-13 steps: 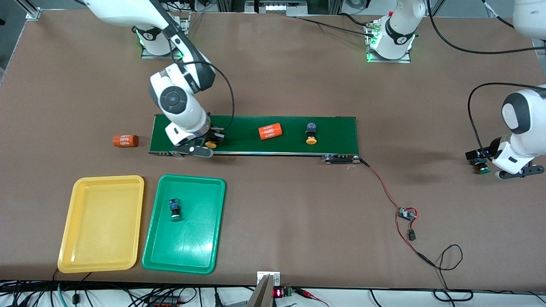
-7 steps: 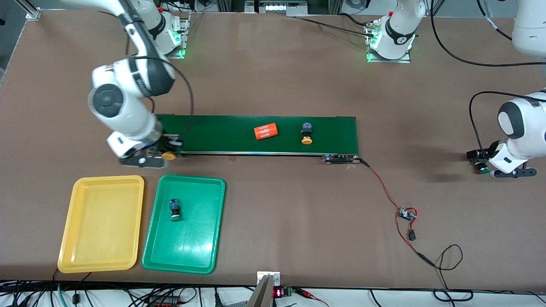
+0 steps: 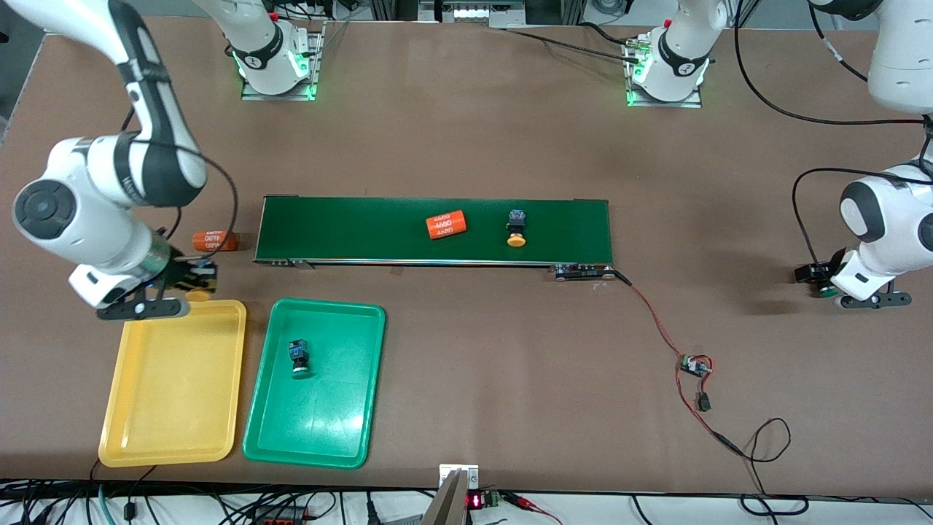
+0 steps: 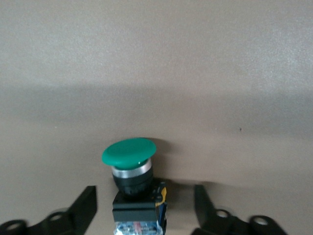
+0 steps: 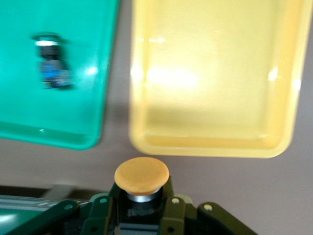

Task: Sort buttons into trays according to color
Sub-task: 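Carry the yellow button to the yellow tray while the left gripper grasps a green button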

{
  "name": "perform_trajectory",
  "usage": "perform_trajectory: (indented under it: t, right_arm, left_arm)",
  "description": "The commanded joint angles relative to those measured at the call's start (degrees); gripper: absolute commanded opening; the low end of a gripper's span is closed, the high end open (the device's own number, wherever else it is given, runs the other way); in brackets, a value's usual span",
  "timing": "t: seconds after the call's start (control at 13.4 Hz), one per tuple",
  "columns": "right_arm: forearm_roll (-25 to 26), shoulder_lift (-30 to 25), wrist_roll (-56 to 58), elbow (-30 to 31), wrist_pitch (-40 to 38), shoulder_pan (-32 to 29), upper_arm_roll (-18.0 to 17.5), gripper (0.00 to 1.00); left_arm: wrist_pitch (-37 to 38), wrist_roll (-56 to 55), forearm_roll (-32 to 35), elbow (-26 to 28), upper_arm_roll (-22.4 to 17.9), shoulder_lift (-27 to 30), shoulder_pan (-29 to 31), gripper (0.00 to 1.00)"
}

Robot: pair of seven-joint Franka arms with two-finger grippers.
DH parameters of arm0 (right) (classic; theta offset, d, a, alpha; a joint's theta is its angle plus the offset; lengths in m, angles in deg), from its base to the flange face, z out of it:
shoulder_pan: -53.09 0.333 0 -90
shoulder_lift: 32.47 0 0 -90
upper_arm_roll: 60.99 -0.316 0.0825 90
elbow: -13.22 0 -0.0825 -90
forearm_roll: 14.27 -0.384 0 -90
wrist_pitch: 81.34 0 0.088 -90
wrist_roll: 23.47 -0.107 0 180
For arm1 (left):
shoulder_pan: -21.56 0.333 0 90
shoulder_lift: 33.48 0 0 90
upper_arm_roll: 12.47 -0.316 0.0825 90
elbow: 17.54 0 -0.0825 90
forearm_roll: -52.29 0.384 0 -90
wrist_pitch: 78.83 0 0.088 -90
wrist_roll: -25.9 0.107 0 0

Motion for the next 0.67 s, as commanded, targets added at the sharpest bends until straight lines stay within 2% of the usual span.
perform_trajectory:
  t: [0.0, 0.3, 0.45, 0.6]
  right_arm:
    - [2.32, 4.9, 6.3, -3.53, 3.23, -1.64, 1.94, 0.03]
    - [2.5, 11.3, 12.46, -6.15, 12.99, -5.42, 2.47, 0.03]
    - [2.5, 14.74, 17.28, -8.7, 15.36, -5.87, 4.57, 0.03]
    - [2.41, 16.68, 20.2, -9.15, 18.7, -6.48, 5.55, 0.03]
  left_arm:
    - [-0.28, 2.29, -1.03, -0.15, -0.12, 0.46, 0.06, 0.46]
    - [1.29, 1.42, -1.21, -0.15, -0.03, 0.81, -0.03, 0.32]
    - [4.8, 0.98, -1.21, -0.33, 0.58, 2.9, -0.12, 0.32]
    - [10.76, 0.36, -1.21, -0.94, 3.2, 6.85, -0.3, 0.32]
